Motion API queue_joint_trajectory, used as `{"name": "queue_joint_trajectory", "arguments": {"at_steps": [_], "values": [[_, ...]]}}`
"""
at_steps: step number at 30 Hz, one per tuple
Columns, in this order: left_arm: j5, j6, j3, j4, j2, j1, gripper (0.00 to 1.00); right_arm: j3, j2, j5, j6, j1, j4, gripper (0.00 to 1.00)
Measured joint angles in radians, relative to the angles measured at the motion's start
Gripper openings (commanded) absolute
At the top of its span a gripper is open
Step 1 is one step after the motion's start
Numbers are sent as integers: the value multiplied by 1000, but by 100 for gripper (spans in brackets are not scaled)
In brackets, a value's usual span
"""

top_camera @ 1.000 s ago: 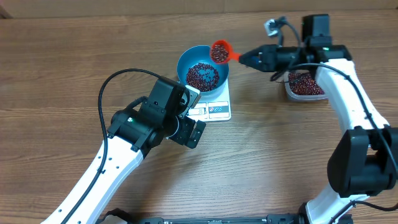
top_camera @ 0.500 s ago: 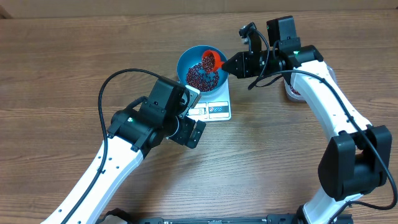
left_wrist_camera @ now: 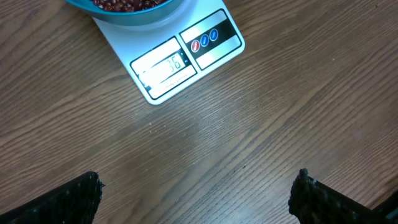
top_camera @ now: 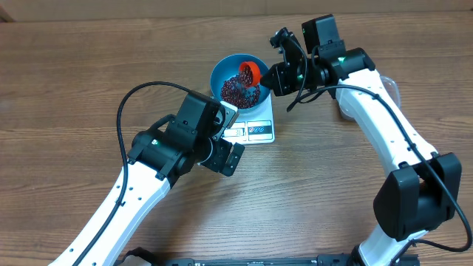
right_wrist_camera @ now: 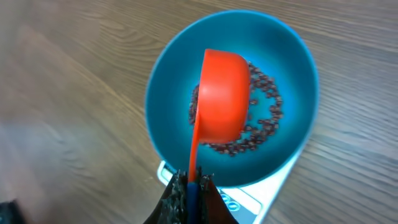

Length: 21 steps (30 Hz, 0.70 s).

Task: Scoop item into bowl and weigh 150g on scale
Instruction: 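Tilt the scoop with the right gripper to pour beans into the bowl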

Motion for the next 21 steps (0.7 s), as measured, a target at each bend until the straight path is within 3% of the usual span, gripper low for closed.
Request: {"name": "queue_joint_trajectory", "arguments": {"at_steps": [21], "values": [[0, 0, 0, 0, 0, 0, 99, 0, 0, 76, -7, 1, -22, 4]]}}
